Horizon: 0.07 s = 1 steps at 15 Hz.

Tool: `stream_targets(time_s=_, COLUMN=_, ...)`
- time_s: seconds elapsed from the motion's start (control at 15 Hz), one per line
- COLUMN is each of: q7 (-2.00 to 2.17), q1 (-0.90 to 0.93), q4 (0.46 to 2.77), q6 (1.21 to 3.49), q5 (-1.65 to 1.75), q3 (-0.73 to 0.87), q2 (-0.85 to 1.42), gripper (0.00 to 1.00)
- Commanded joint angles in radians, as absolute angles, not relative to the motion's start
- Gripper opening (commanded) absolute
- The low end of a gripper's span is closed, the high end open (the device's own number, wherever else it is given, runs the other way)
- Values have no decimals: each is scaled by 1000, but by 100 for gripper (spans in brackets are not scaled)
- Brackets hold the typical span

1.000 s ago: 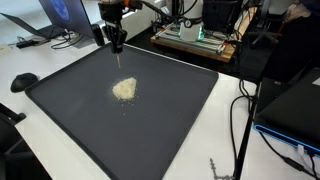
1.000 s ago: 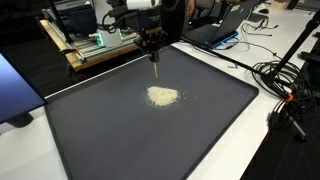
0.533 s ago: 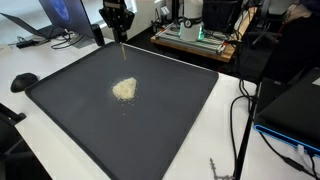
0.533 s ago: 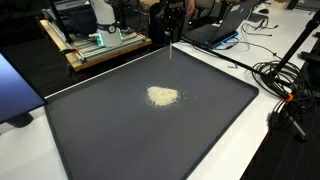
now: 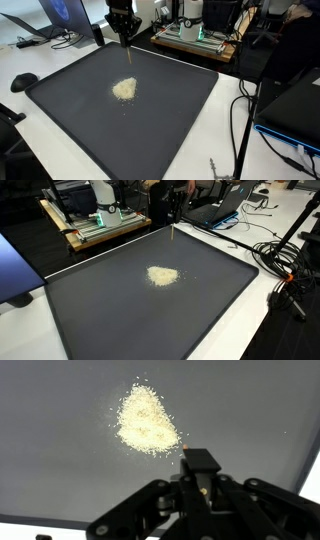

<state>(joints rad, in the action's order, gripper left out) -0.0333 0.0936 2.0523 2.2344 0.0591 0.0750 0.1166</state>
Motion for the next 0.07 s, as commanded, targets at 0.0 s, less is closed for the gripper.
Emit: stream_targets(time_s=0.0, q7=-46, q1=46, q4=2104, q6=2298, q5=56, q3=51, q2=90, gripper=3)
